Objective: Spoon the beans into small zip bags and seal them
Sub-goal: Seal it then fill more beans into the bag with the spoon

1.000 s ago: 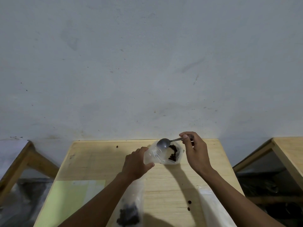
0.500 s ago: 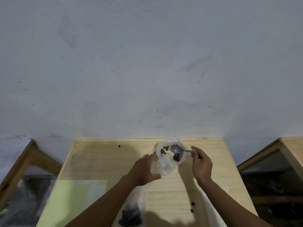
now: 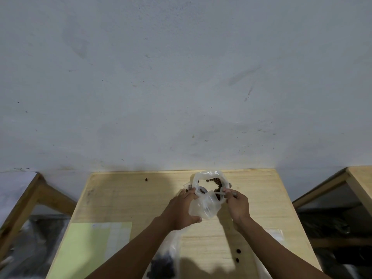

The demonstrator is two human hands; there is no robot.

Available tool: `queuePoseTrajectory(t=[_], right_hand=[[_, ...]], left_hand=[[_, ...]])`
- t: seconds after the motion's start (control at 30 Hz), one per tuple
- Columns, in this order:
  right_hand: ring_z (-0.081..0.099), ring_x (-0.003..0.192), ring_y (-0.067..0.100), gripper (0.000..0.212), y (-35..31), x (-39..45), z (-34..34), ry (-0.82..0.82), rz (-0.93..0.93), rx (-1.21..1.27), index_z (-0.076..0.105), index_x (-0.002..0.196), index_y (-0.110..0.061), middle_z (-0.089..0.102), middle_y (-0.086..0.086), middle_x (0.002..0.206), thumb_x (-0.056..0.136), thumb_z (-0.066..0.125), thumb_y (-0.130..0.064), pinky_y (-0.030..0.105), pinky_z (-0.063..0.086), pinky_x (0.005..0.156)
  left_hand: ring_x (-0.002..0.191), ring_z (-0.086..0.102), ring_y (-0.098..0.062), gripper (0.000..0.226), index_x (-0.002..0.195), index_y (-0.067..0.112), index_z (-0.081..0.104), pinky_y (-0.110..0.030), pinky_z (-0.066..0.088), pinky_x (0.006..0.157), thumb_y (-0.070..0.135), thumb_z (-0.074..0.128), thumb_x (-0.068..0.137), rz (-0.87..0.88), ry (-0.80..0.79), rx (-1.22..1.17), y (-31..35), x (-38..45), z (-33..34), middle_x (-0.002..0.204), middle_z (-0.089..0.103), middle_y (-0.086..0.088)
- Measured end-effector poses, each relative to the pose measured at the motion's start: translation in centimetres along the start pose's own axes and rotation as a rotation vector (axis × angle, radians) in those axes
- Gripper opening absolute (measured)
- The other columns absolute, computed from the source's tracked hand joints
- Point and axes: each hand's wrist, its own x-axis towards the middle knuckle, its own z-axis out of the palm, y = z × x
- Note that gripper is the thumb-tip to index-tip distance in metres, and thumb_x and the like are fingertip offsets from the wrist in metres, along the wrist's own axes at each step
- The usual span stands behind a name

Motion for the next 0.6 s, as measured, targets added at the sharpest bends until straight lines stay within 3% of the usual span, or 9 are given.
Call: queuePoseTrajectory(t=[0.17, 0.3, 0.47, 0.6], right_hand=[[0.049, 0.066, 0.014, 0.025, -0.3, 0.6, -0.5, -0.009, 0.143, 0.075, 0.075, 0.088, -0.014, 0.060, 0.000, 0.073, 0.093, 0.052, -0.007, 0.027, 0.042, 0.064], [0.046, 0.060, 0.016, 0.023, -0.5, 1.2, -1.6, 0.050, 0.162, 0.080, 0.075, 0.084, -0.011, 0.057, 0.003, 0.070, 0.092, 0.053, -0.007, 0.029, 0.040, 0.059], [0.049, 0.066, 0.017, 0.023, -2.2, 1.1, -2.9, 0.130, 0.056, 0.139, 0.071, 0.094, -0.004, 0.060, 0.006, 0.075, 0.095, 0.048, -0.004, 0.028, 0.042, 0.062], [0.048, 0.066, 0.016, 0.026, -4.8, 0.3, -3.5, 0.150, -0.063, 0.150, 0.070, 0.086, -0.010, 0.059, 0.005, 0.079, 0.095, 0.046, -0.005, 0.027, 0.042, 0.063]], left_hand=[[0.149, 0.010, -0.023, 0.089, 0.148, 0.021, 0.028, -0.039, 0.021, 0.117, 0.047, 0.073, 0.076, -0.007, -0.011, -0.003, -0.3, -0.2, 0.1, 0.158, 0.026, 0.007], [0.148, 0.014, -0.022, 0.082, 0.145, 0.022, 0.034, -0.038, 0.022, 0.117, 0.047, 0.073, 0.077, 0.000, 0.008, 0.010, -0.5, -0.4, -0.2, 0.159, 0.024, 0.007], [0.131, 0.043, -0.016, 0.078, 0.143, 0.024, 0.037, -0.032, 0.035, 0.107, 0.051, 0.069, 0.078, -0.043, 0.091, 0.058, -1.0, -0.9, -0.7, 0.142, 0.048, 0.006], [0.110, 0.056, -0.018, 0.070, 0.137, 0.031, 0.039, -0.034, 0.043, 0.093, 0.054, 0.065, 0.076, -0.113, 0.157, 0.107, -1.3, -0.9, -1.4, 0.125, 0.057, 0.006]])
